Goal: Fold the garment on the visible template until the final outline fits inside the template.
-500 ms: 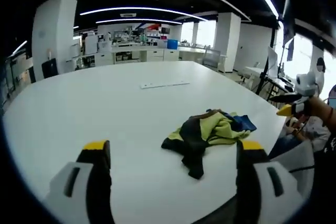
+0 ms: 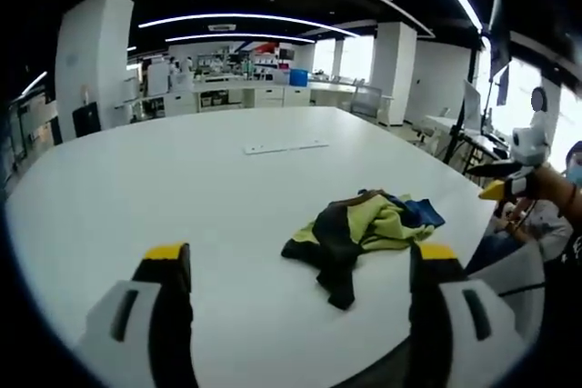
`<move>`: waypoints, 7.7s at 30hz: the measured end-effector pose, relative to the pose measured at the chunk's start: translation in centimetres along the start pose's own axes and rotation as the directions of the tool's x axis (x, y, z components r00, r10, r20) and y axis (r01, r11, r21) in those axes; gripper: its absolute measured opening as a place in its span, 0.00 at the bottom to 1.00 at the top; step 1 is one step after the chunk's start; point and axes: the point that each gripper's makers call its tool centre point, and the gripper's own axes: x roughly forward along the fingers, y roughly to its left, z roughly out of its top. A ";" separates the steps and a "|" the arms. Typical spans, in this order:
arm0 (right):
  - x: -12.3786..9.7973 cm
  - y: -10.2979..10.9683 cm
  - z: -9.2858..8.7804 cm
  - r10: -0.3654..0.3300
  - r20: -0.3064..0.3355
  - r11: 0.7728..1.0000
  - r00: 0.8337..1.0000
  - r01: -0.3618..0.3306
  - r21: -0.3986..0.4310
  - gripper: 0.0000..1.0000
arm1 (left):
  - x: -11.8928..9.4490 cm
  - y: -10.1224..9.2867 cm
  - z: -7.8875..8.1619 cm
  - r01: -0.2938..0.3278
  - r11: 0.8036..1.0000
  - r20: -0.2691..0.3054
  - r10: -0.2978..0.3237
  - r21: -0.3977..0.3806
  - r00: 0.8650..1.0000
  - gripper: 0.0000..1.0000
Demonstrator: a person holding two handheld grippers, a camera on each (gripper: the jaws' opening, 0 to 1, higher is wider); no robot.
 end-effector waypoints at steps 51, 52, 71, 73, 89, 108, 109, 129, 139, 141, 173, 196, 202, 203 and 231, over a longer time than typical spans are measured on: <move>8.3 -0.9 -1.5 0.119 -0.042 0.990 0.992 -0.115 0.086 0.69 | 9.5 -3.7 -1.0 0.200 0.980 -0.048 -0.200 -0.006 0.979 0.72; 8.5 -0.8 -1.6 0.122 -0.045 0.989 0.992 -0.118 0.086 0.67 | 9.7 -3.9 -1.1 0.213 0.977 -0.056 -0.214 -0.012 0.975 0.71; 12.4 -1.2 -4.3 0.125 -0.136 0.987 0.983 -0.109 0.118 0.28 | 13.2 -3.9 -5.5 0.205 0.976 -0.146 -0.215 -0.075 0.966 0.35; 12.9 -1.4 -4.6 0.127 -0.143 0.986 0.982 -0.110 0.125 0.25 | 13.3 -3.9 -5.6 0.207 0.975 -0.141 -0.217 -0.085 0.966 0.30; 13.9 -0.8 -5.8 0.175 -0.182 0.971 0.968 -0.139 0.195 0.04 | 14.5 -4.5 -7.8 0.207 0.974 -0.212 -0.222 -0.090 0.952 0.15; 14.3 -0.8 -7.0 0.117 -0.239 0.987 0.964 -0.086 0.135 0.00 | 14.9 -4.4 -8.2 0.160 0.981 -0.228 -0.182 -0.112 0.957 0.11; 14.2 -0.8 -7.0 0.113 -0.238 0.987 0.965 -0.083 0.135 0.00 | 14.8 -4.4 -8.1 0.154 0.981 -0.223 -0.177 -0.114 0.959 0.10; 11.0 -2.1 -0.8 0.026 -0.107 0.998 0.994 -0.031 -0.050 0.00 | 11.9 -4.2 -1.8 0.155 0.986 -0.052 -0.158 -0.056 0.986 0.00; 10.5 -2.6 4.9 0.014 -0.031 0.988 0.999 -0.018 -0.153 0.00 | 10.8 -3.2 4.2 0.147 0.989 0.044 -0.147 -0.002 0.988 0.00; 10.6 -2.8 6.0 0.015 -0.018 0.987 1.000 -0.017 -0.163 0.00 | 10.8 -3.0 5.3 0.149 0.989 0.063 -0.149 0.004 0.987 0.00; 21.4 -10.5 16.7 -0.149 0.116 0.984 0.982 0.159 -0.081 0.00 | 23.6 5.0 11.5 0.111 0.988 0.165 -0.092 -0.108 0.982 0.00; 32.1 -14.7 9.6 -0.269 -0.052 0.963 0.962 0.268 -0.019 0.00 | 32.9 9.5 3.0 -0.006 0.984 -0.018 0.003 -0.178 1.000 0.00; 32.7 -15.0 8.0 -0.263 -0.108 0.965 0.959 0.263 -0.010 0.00 | 32.9 9.7 1.5 -0.015 0.985 -0.066 0.004 -0.172 0.998 0.00; 32.6 -14.8 7.9 -0.255 -0.112 0.966 0.960 0.257 -0.001 0.00 | 32.9 9.7 1.4 -0.016 0.986 -0.070 0.004 -0.167 0.998 0.00; 25.0 -7.9 8.8 -0.059 -0.075 0.996 0.995 0.063 0.059 0.71 | 25.3 5.1 4.2 0.100 0.995 -0.012 -0.100 -0.016 0.995 0.61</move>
